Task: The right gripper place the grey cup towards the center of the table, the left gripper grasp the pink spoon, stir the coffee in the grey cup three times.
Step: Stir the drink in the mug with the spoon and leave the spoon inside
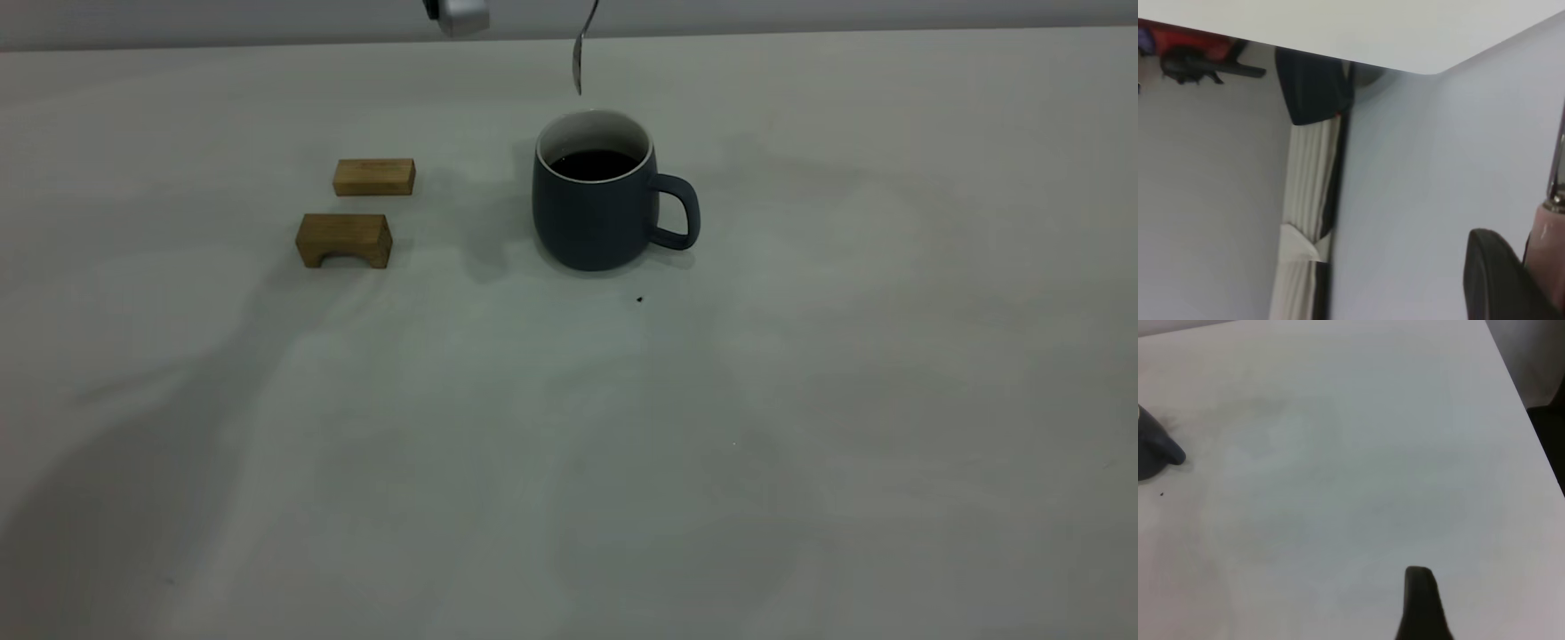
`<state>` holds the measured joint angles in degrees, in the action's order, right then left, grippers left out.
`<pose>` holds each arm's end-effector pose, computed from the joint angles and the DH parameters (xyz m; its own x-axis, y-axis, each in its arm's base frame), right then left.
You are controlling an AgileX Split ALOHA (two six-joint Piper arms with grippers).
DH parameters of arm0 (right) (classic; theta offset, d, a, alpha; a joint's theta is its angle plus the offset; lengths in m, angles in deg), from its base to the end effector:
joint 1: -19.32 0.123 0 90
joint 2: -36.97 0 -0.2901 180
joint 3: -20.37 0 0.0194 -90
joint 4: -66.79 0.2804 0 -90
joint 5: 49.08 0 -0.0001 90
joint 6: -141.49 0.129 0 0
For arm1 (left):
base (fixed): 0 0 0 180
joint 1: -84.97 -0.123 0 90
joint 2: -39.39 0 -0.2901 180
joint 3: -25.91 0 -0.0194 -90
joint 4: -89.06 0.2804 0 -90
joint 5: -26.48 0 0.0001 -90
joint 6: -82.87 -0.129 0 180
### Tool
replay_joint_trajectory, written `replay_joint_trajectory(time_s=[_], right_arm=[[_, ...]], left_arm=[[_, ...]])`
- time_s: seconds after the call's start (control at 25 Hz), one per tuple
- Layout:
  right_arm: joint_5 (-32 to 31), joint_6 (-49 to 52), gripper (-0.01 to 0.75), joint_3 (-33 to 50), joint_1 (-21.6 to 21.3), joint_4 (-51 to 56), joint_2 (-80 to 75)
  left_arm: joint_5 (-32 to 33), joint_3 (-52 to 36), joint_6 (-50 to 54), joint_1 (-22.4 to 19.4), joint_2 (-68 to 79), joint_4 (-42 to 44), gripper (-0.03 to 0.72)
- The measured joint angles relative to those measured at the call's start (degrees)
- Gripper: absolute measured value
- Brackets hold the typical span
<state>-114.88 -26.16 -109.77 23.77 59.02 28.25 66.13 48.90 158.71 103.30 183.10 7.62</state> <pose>0.0494 -0.0121 0.2577 -0.5491 0.1155 -0.8278 0.1135 0.9915 0.0631 0.5096 -0.2547 0.1069 0.2200 -0.4211 0.8799 -0.8968 -0.4422 0.0126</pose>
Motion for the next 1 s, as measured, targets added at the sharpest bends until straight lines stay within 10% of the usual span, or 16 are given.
replay_joint_trajectory(time_s=[0.44, 1.0], right_arm=[[0.00, 0.00, 0.574, 0.00, 0.00, -0.05, 0.00], [0.00, 0.00, 0.574, 0.00, 0.00, -0.05, 0.00]], left_arm=[[-0.18, 0.07, -13.78, 0.00, 8.11, -14.46, 0.125], [6.40, 0.07, -15.02, -1.36, 12.76, -12.79, 0.125]])
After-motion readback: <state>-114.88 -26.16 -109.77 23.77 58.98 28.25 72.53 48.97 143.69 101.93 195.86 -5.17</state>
